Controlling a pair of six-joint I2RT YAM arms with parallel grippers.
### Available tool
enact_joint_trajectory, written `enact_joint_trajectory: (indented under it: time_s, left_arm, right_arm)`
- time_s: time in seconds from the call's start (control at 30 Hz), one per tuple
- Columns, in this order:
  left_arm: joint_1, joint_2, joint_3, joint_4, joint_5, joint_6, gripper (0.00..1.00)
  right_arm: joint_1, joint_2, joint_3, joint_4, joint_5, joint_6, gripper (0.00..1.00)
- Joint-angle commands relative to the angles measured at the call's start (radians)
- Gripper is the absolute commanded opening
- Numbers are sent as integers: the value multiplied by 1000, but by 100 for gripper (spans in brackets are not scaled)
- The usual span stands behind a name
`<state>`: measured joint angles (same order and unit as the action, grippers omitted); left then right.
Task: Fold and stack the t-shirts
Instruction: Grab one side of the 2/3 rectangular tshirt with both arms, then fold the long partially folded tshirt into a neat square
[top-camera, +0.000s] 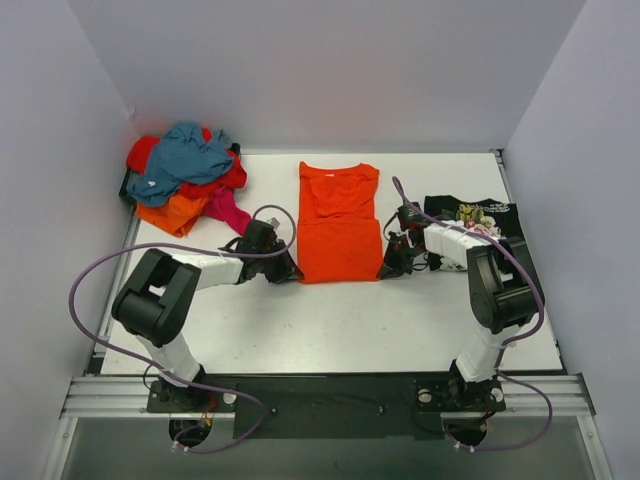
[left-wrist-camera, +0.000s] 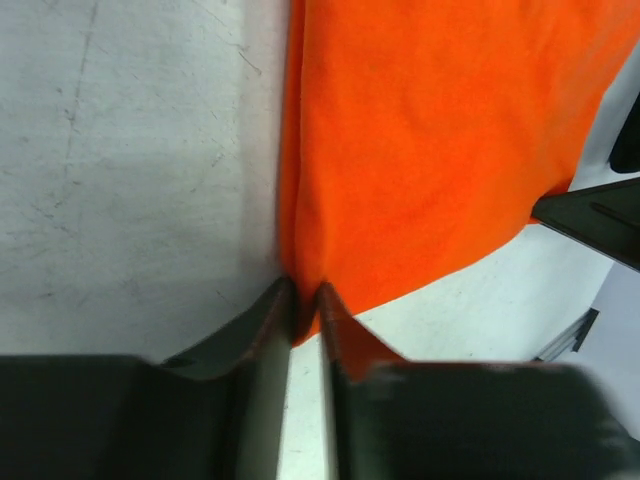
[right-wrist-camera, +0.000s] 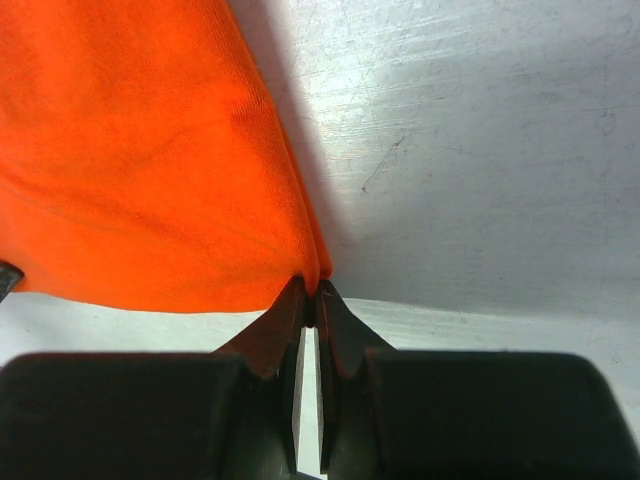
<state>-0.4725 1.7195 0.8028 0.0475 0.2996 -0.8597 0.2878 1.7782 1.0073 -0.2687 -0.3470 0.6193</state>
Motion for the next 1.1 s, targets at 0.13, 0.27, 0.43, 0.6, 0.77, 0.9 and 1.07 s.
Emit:
enact_joint_trajectory:
  time_s: [0.13, 0.27, 0.43, 0.6, 0.77, 0.9, 1.07]
  left_arm:
    - [-29, 42, 44, -41, -40, 46, 0]
    - [-49, -52, 39, -141, -102, 88, 0]
    - [-100, -225, 18, -250, -139, 120, 0]
    - [-195, -380, -57, -348, -169, 88, 0]
    - [-273, -584, -154, -417, -185, 12, 0]
    - [-336, -685, -180, -468, -192, -31, 0]
    - [-327, -699, -125, -506, -209, -27, 0]
  right_arm:
    - [1, -26, 2, -21, 5, -18, 0]
    - [1, -98, -27, -44, 3, -35, 0]
    - [31, -229, -76, -110, 20, -55, 0]
    - [74, -408, -162, -184, 36, -58, 0]
    - [99, -620, -239, -263, 33, -35, 0]
    - [117, -713, -282, -303, 8, -9, 0]
    - [116, -732, -234, -323, 28, -12, 0]
